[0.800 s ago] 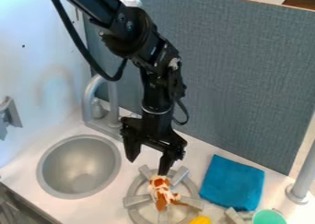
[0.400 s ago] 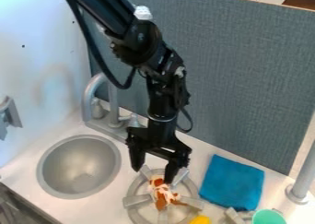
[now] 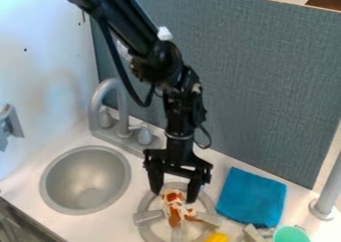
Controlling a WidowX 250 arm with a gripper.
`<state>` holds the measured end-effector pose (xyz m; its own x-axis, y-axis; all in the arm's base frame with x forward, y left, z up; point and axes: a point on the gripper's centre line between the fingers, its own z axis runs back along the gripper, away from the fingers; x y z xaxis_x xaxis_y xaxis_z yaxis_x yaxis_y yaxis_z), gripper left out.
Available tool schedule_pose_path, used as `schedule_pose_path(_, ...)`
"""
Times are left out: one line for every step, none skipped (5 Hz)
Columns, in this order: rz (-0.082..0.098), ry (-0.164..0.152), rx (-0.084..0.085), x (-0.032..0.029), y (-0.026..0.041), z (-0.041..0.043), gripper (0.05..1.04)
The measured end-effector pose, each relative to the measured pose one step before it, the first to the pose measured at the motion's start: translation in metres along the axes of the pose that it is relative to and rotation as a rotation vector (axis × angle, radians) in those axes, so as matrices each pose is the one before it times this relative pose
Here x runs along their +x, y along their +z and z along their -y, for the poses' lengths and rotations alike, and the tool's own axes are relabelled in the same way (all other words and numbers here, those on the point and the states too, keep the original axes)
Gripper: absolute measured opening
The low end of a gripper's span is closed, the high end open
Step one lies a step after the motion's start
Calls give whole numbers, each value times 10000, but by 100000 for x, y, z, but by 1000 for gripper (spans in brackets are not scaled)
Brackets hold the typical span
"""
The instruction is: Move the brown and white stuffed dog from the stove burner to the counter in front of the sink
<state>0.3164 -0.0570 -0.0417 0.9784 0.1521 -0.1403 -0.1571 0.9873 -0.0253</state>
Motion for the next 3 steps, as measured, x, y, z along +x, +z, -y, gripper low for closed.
schedule_pose_path(-304,383,448,449,-884,-474,1001)
schedule_pose_path(-339,5,345,414,-928,-249,1001)
schedule_pose_path(-268,66,-84,647,-1038,19,1001)
